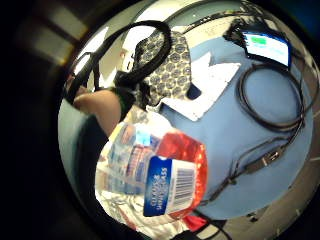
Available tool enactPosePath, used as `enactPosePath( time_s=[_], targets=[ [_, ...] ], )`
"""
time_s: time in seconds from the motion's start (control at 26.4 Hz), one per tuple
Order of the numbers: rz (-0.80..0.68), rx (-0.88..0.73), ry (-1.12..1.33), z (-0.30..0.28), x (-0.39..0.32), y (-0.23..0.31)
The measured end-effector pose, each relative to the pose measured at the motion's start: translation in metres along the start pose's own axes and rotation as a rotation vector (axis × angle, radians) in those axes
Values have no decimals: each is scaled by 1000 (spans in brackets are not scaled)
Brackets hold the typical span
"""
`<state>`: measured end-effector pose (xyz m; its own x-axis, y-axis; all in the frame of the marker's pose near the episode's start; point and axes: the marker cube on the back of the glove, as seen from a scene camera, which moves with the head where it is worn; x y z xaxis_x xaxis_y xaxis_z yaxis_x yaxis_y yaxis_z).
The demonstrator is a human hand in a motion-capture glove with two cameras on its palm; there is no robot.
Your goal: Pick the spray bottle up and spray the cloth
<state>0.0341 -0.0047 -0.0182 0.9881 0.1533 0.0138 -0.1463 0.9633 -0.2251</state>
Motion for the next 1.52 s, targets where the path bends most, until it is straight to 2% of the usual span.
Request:
enactPosePath(
  time_s=[0.11, 0.27, 0.57, 0.87, 1.52],
  targets=[
    [0, -206, 113, 3, -33, -24],
    [76, -423, 239, 21, -59, -52],
    [238, -648, 414, 36, -51, -71],
    [353, -731, 495, 36, -23, -64],
    [376, -763, 559, 33, -23, -65]
  ],
)
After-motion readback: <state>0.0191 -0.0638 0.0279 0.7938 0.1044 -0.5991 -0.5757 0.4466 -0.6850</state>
